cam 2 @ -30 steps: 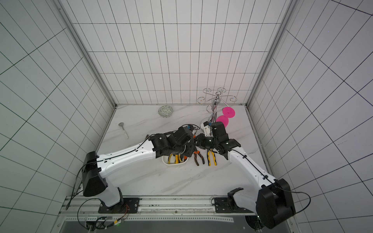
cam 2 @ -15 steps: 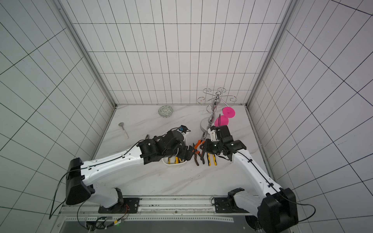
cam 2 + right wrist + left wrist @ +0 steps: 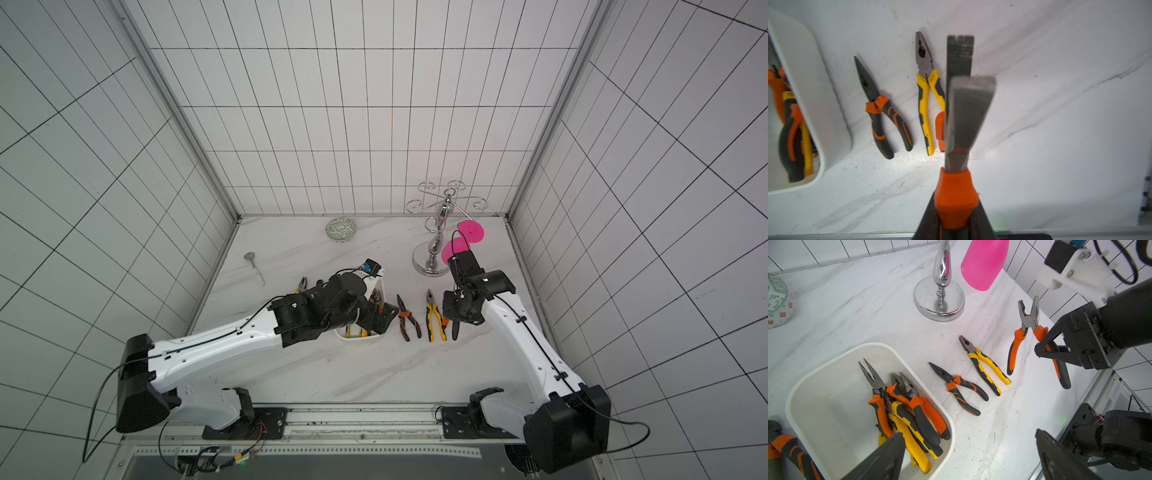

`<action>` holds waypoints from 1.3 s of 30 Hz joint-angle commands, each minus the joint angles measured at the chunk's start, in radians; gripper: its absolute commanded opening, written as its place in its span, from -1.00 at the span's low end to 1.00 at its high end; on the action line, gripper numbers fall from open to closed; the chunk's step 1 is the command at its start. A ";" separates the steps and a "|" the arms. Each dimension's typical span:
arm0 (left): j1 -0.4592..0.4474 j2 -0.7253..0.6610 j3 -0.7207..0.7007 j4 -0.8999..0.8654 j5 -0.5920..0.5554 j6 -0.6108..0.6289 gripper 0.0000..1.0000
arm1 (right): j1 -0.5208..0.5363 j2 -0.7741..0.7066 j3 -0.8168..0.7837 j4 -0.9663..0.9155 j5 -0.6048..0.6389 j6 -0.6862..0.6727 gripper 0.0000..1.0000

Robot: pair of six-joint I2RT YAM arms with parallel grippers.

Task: Take the pliers out of the storage box
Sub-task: Place the pliers at the center of the board.

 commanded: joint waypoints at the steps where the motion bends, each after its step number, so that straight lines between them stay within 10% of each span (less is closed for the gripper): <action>1: -0.002 -0.005 -0.009 0.045 0.003 0.028 0.98 | -0.011 0.050 0.113 -0.109 0.205 -0.032 -1.00; 28: 0.078 -0.107 -0.102 0.043 -0.035 0.034 0.98 | 0.017 0.613 0.286 -0.060 0.314 -0.042 -0.94; 39: 0.107 -0.110 -0.112 0.052 -0.022 0.036 0.98 | 0.028 0.683 0.269 -0.015 0.317 -0.038 -0.61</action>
